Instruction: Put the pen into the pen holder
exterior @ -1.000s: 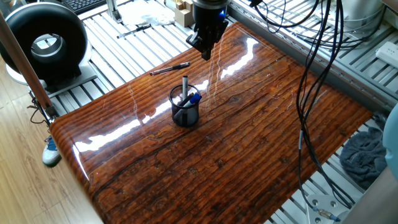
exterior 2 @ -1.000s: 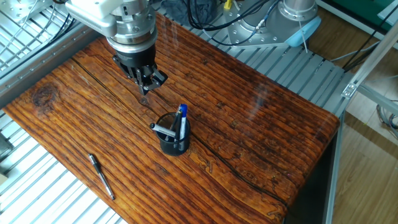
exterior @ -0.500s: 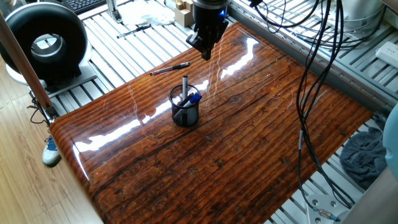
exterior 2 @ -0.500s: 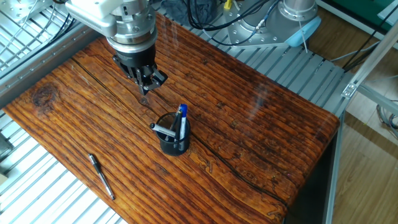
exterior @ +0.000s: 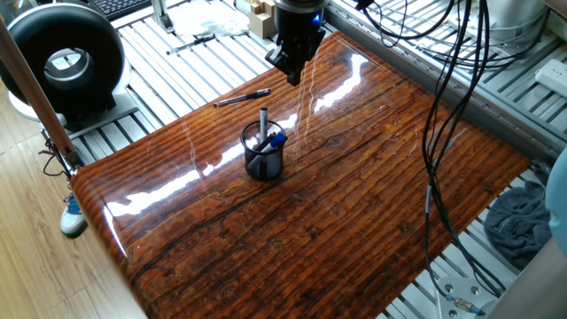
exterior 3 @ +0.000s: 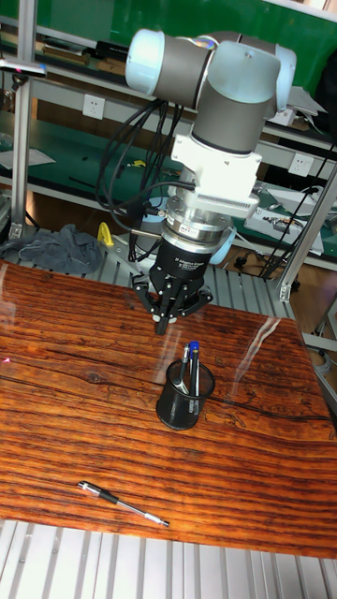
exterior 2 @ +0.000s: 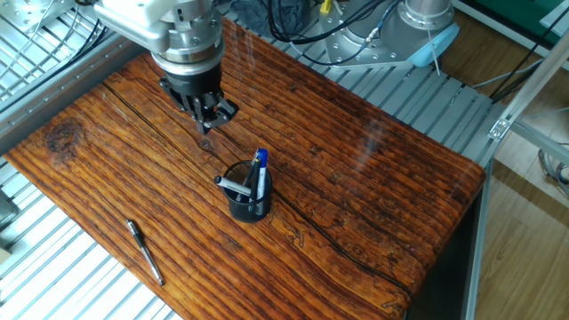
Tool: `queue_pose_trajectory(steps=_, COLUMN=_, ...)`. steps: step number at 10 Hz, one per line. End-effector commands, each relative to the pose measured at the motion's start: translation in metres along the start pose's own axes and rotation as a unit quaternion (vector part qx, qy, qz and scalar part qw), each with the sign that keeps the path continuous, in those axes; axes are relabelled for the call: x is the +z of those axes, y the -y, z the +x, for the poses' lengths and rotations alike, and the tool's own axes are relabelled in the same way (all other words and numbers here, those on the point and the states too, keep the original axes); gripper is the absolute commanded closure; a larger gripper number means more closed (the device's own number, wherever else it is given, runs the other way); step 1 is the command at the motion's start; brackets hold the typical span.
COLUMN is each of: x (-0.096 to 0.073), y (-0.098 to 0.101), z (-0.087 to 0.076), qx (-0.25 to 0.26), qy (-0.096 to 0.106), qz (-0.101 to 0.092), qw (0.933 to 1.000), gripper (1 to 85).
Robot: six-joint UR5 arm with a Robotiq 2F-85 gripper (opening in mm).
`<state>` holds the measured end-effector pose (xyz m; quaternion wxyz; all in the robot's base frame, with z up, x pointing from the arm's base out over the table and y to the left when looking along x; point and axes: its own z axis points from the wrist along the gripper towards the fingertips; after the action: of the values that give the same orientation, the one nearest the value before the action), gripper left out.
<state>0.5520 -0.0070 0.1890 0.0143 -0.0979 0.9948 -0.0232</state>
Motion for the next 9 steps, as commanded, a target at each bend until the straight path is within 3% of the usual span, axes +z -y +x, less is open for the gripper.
queue_pose_trajectory(steps=1, x=-0.003, y=0.018, z=-0.001, qx=-0.108, qy=-0.002, qz=0.034, qw=0.9936, gripper=84.3)
queue_pose_trajectory(steps=6, x=-0.001, y=0.021, z=-0.010, qx=-0.132, qy=0.021, qz=0.035, qw=0.9904, gripper=84.3)
queue_pose_trajectory(steps=9, x=-0.001, y=0.021, z=-0.011, qx=-0.137, qy=0.024, qz=0.035, qw=0.9896, gripper=84.3)
